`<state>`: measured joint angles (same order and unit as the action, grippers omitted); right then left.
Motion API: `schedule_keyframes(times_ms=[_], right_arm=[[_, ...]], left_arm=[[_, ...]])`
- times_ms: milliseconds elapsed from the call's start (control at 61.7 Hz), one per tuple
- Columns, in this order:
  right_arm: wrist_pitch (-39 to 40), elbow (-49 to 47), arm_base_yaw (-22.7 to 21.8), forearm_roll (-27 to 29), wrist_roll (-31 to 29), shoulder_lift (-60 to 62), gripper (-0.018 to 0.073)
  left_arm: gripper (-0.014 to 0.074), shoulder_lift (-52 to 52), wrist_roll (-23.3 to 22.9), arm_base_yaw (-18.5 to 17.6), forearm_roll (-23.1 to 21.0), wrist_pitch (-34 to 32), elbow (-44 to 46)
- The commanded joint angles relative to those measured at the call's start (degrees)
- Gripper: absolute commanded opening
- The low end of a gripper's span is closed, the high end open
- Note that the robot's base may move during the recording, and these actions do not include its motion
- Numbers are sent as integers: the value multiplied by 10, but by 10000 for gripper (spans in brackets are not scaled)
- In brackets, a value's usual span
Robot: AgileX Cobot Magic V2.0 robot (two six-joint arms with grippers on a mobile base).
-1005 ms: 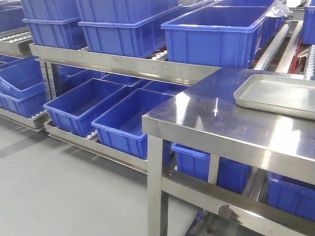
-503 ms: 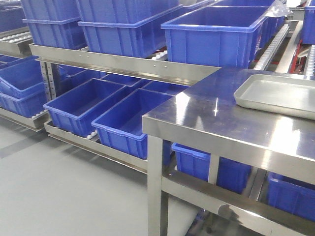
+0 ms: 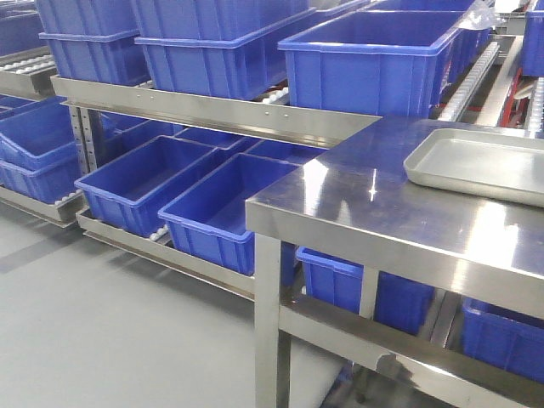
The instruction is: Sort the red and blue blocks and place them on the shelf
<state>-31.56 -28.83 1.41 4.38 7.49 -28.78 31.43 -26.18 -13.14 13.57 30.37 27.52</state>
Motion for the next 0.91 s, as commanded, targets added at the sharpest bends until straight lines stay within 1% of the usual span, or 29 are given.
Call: schedule_keyframes(times_ms=[0, 178, 373, 519, 713, 892], right_arm=[[44, -18, 0, -4, -1, -5, 50], [44, -18, 0, -4, -1, -5, 50], [67, -4, 0, -4, -1, 18, 50], [103, 62, -1, -4, -1, 80, 50], [188, 192, -1, 2, -1, 197, 50], [222, 278, -1, 11, -1, 289, 50]], left_arm=[[123, 0, -3, 0, 4, -46, 17], [123, 0, -3, 0, 4, -46, 17], [123, 0, -3, 0, 4, -46, 17], [123, 0, -3, 0, 4, -46, 17], [123, 0, -3, 0, 4, -46, 17], [123, 0, -3, 0, 4, -46, 17]])
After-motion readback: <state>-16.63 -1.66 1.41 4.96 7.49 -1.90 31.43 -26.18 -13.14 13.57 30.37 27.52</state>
